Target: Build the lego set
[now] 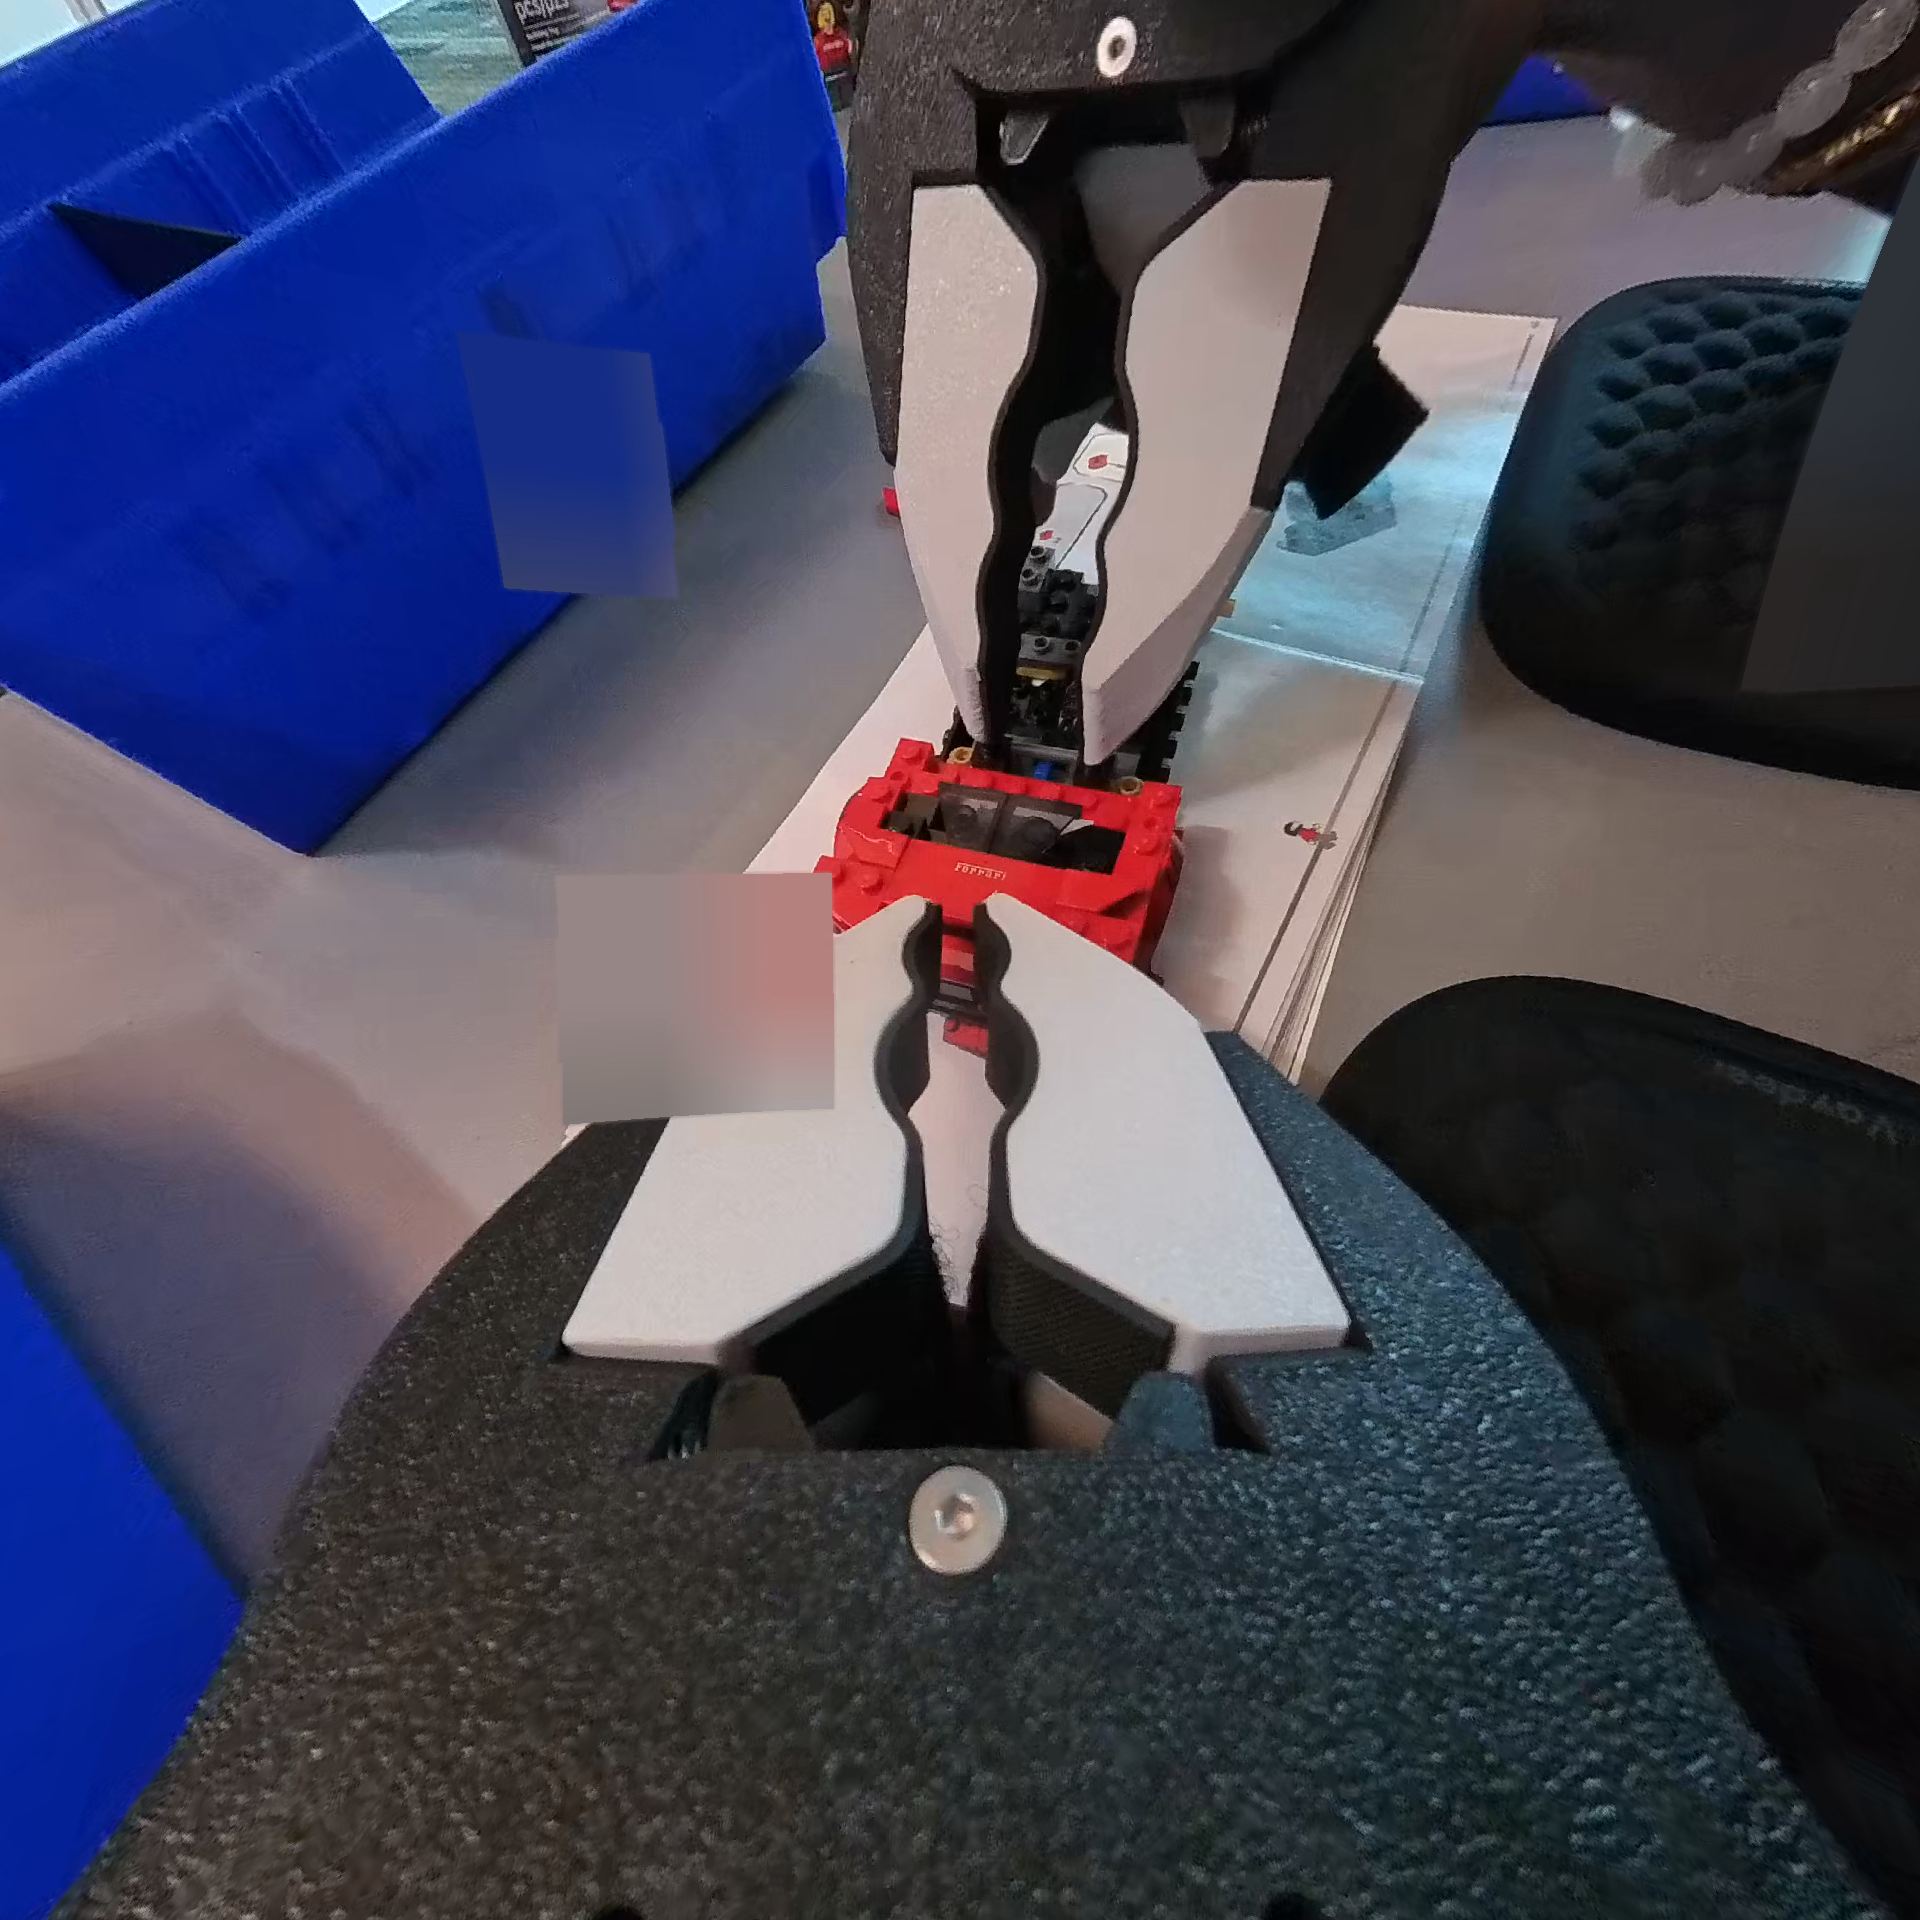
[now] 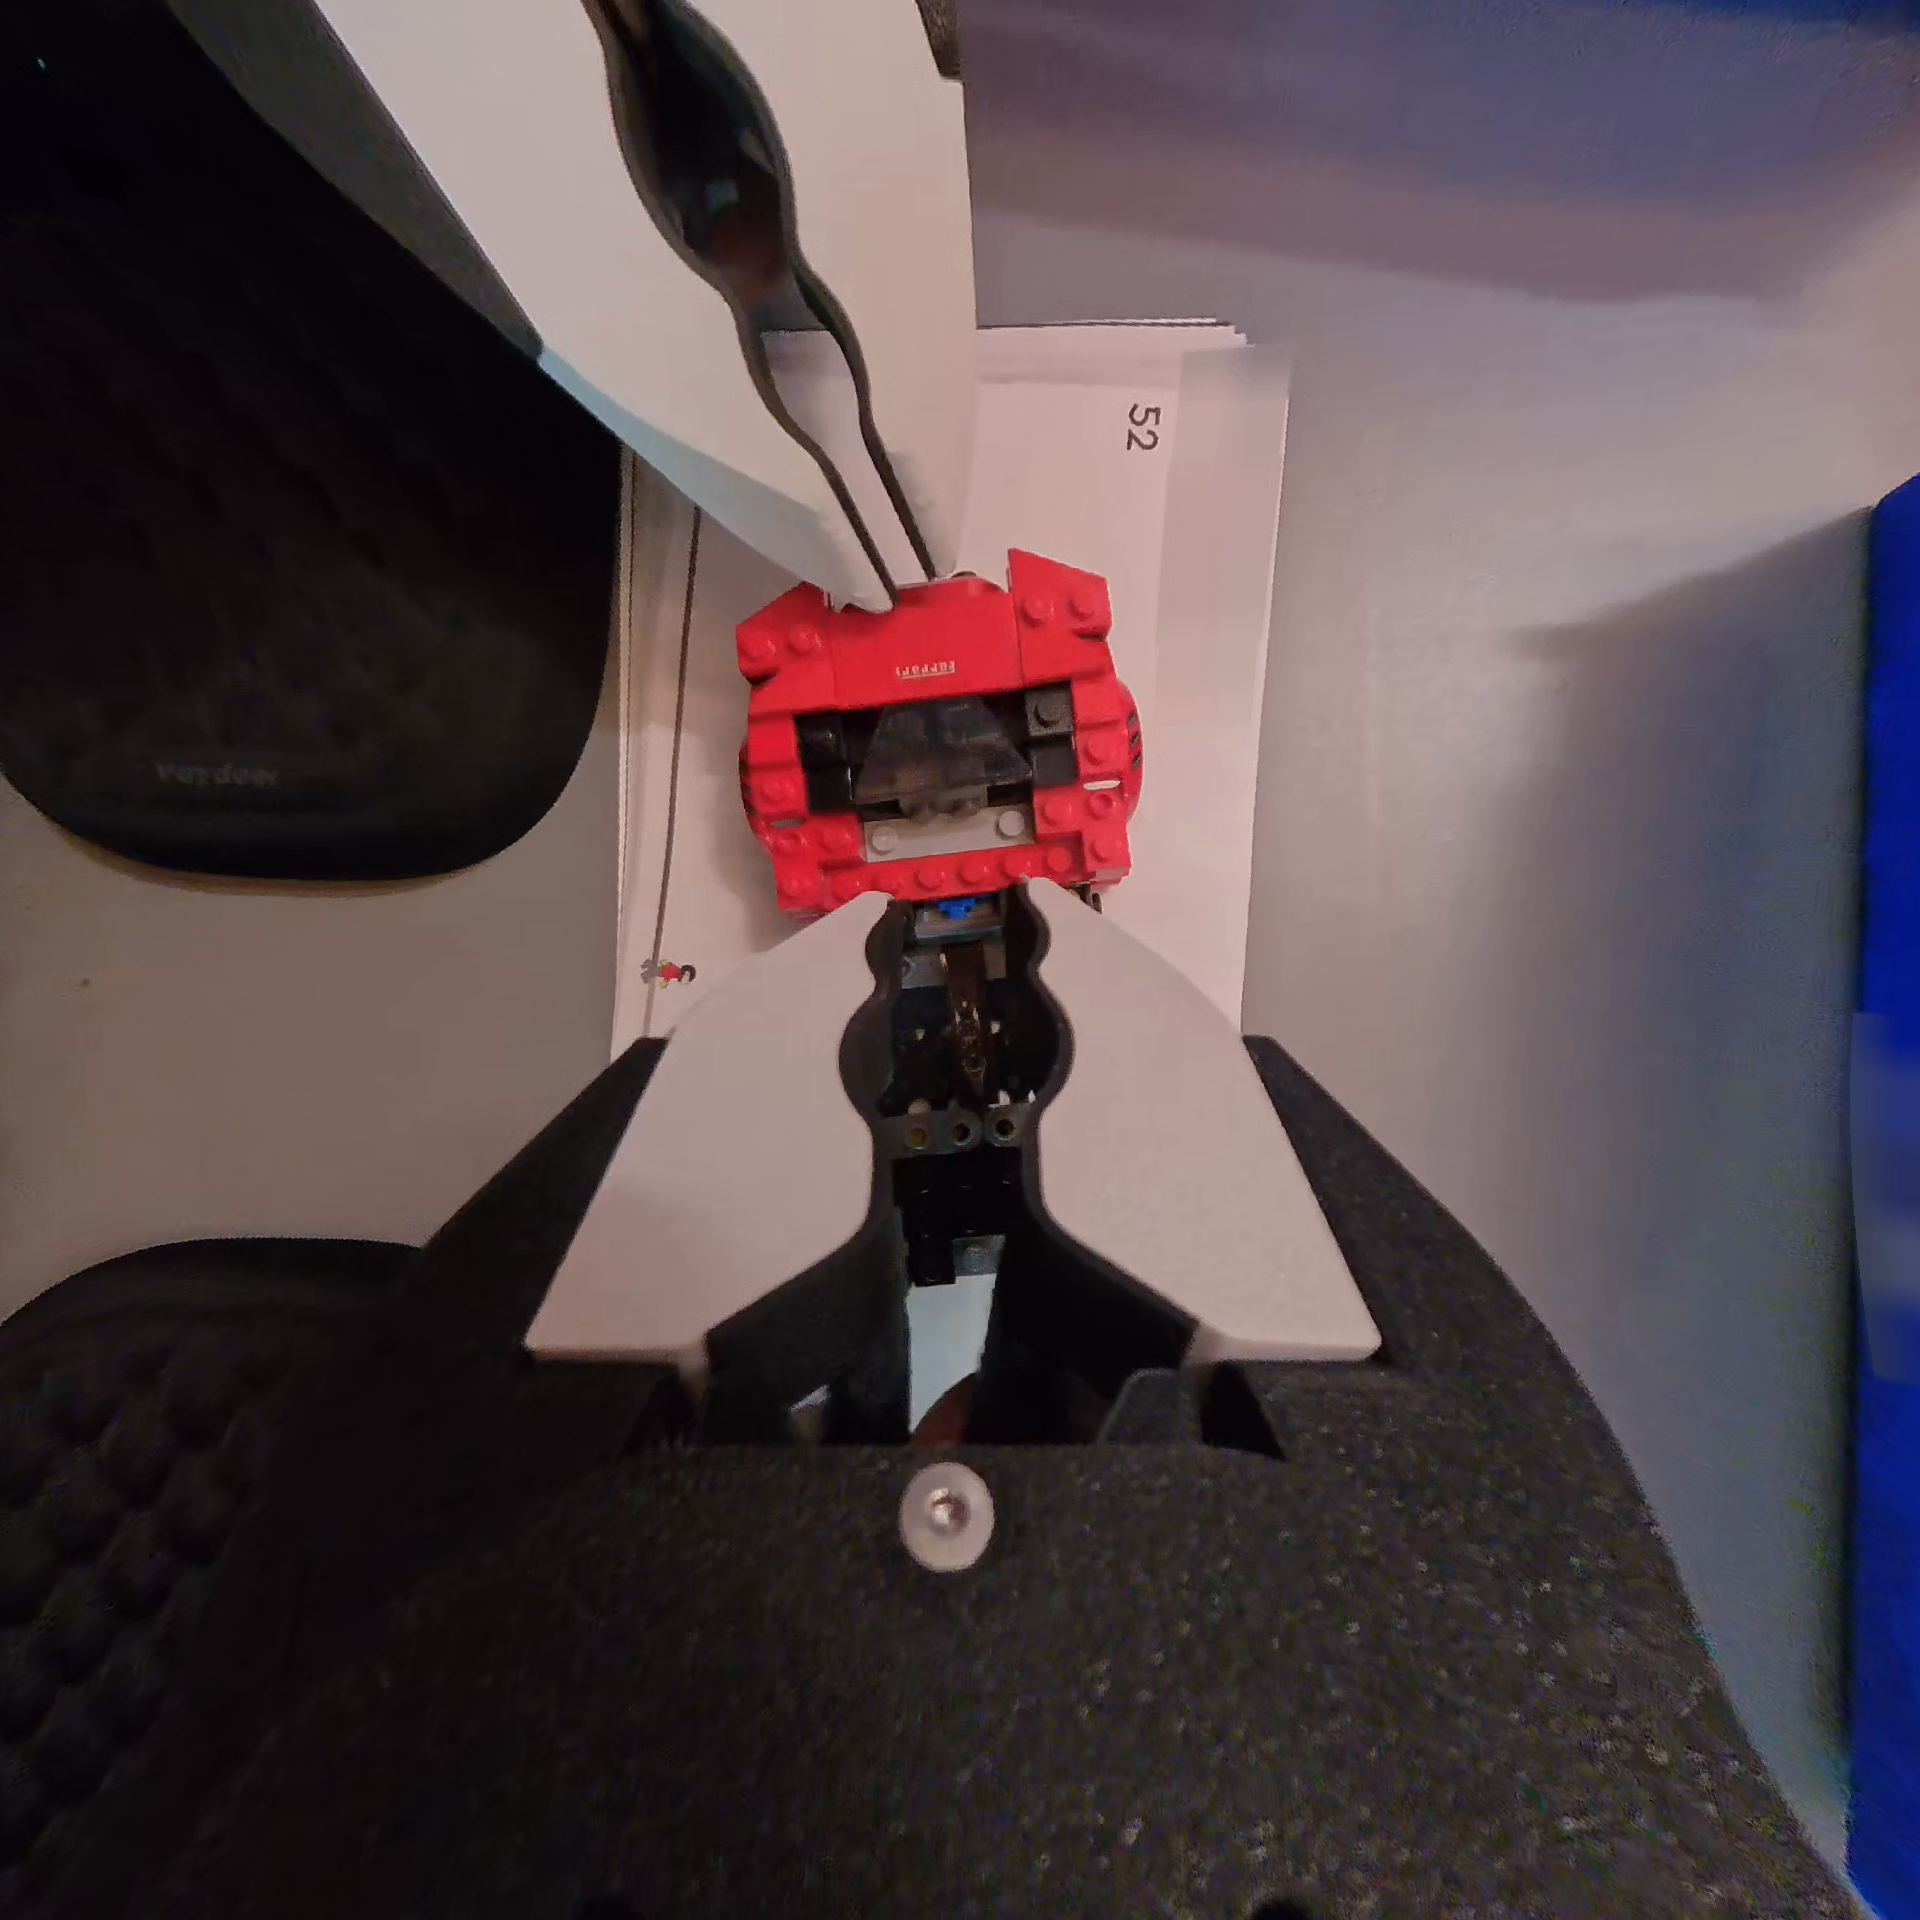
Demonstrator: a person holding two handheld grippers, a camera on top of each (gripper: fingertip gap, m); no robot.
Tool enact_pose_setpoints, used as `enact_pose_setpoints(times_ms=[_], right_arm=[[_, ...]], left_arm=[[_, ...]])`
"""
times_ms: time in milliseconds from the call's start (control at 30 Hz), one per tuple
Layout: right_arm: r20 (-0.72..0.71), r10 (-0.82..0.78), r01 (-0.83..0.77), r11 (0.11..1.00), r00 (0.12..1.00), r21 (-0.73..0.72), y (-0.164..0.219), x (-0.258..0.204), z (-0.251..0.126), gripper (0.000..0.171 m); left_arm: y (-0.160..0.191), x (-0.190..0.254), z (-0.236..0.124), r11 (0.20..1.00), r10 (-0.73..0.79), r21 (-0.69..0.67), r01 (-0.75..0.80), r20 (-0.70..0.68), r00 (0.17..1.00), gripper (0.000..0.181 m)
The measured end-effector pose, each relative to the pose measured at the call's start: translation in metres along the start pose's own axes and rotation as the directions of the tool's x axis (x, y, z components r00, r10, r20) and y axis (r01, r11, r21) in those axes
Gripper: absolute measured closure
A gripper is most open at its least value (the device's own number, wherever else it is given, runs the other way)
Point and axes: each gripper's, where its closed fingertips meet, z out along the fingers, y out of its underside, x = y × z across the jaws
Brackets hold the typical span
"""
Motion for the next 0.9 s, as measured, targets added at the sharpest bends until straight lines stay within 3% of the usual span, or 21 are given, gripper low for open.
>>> enact_pose_setpoints(times_ms=[167,233,433,500,600,733,900], right_arm=[[-0.009,-0.002,0.002,0.999,1.000,-0.036,0.001,0.000,0.000,0.153],[0.054,0.006,-0.004,0.999,0.999,-0.042,0.000,-0.011,0.004,0.170],[0.053,-0.022,0.021,1.000,0.998,0.017,-0.006,-0.007,0.002,0.148],[0.105,0.008,-0.014,0.998,0.994,0.060,-0.008,-0.010,-0.006,0.148],[0.027,0.024,-0.026,0.997,0.999,0.078,-0.003,0.005,-0.012,0.154],[0.047,0.033,-0.036,0.997,0.998,0.067,0.001,0.001,-0.005,0.144],[0.050,0.021,-0.024,0.998,0.999,0.054,0.000,-0.001,-0.002,0.146]], left_arm=[[0.000,0.000,0.001,1.000,0.001,0.000,-0.001,0.000,1.000,0.177],[0.000,0.000,0.001,1.000,0.001,0.000,-0.001,-0.001,1.000,0.177],[0.000,0.000,0.001,1.000,-0.004,-0.003,0.004,0.004,1.000,0.178],[0.000,0.000,0.001,1.000,-0.004,-0.002,0.004,0.003,1.000,0.178],[0.000,0.000,0.001,1.000,-0.003,0.000,0.003,0.002,1.000,0.178],[-0.001,0.000,0.001,1.000,-0.004,0.000,0.004,0.005,1.000,0.177],[0.000,-0.001,0.001,1.000,-0.006,-0.001,0.006,0.006,1.000,0.177]])
